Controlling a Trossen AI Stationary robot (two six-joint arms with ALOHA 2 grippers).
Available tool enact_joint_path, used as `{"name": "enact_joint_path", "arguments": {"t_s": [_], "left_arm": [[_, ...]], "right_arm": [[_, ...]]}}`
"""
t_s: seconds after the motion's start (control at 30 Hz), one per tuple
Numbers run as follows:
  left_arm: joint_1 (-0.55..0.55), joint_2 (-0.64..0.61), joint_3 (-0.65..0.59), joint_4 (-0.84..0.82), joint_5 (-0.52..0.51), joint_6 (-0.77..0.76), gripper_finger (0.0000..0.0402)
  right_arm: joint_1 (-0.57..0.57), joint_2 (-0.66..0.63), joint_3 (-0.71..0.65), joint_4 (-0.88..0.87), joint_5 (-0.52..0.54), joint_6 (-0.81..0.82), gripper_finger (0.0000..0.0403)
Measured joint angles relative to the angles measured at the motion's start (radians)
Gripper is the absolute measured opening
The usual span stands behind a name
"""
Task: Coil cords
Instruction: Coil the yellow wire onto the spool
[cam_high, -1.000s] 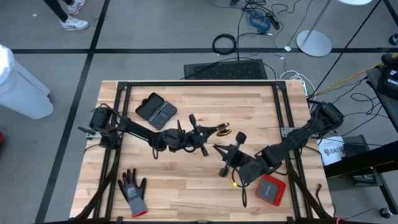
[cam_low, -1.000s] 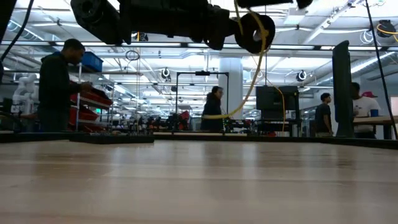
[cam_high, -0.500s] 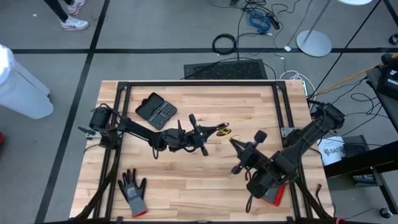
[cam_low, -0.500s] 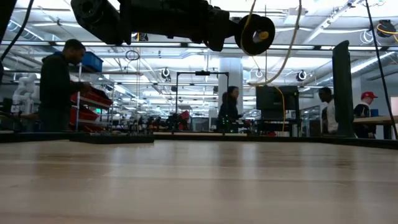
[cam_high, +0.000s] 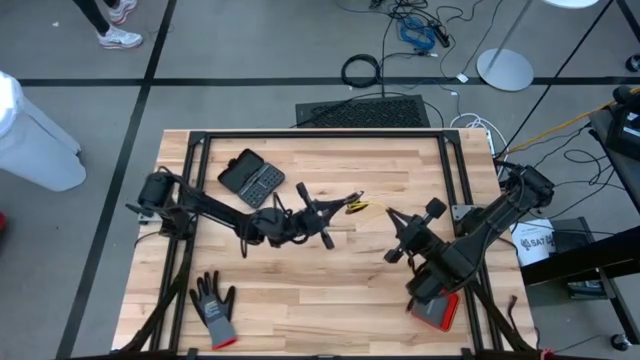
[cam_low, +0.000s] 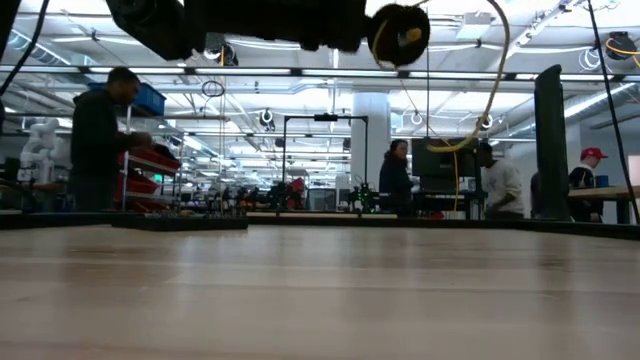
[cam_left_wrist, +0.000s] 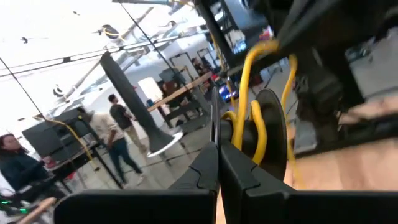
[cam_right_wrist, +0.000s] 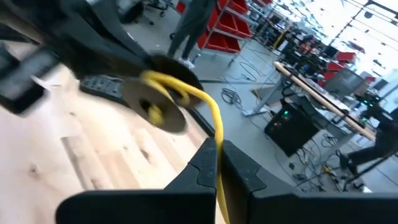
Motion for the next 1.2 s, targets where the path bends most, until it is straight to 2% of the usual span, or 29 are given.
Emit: {"name": "enact_joint_path", "arguments": {"t_s": [0.1, 0.3, 0.43, 0.6, 0.73, 0.97, 1.2], "left_arm": [[-0.014, -0.029, 0.000, 0.005, 0.019, -0.042, 0.0002], [-0.036, -0.076, 0.000, 0.000, 0.052, -0.157, 0.0002], [-0.037, -0.079, 0.000, -0.003, 0.088, -0.215, 0.0002], [-0.031, -0.079, 0.000, 0.016, 0.143, -0.276, 0.0002], [-0.027, -0.079, 0.000, 0.091, 0.186, -0.315, 0.0002], [-0.025, -0.073, 0.025, 0.098, 0.210, -0.326, 0.0002], [-0.009, -0.050, 0.043, 0.095, 0.213, -0.326, 0.0002]], "right_arm": [[0.000, 0.000, -0.001, -0.068, 0.001, 0.083, 0.0000], [-0.038, -0.002, -0.051, -0.056, 0.017, 0.118, 0.0000], [-0.063, -0.002, -0.094, -0.027, 0.050, 0.144, 0.0000], [-0.088, -0.002, -0.134, 0.100, 0.082, 0.113, 0.0000], [-0.101, -0.002, -0.158, 0.261, 0.081, -0.024, 0.0000], [-0.139, -0.002, -0.165, 0.545, 0.038, -0.339, 0.0000], [-0.202, 0.000, -0.165, 0.926, -0.123, -0.760, 0.0000]]}}
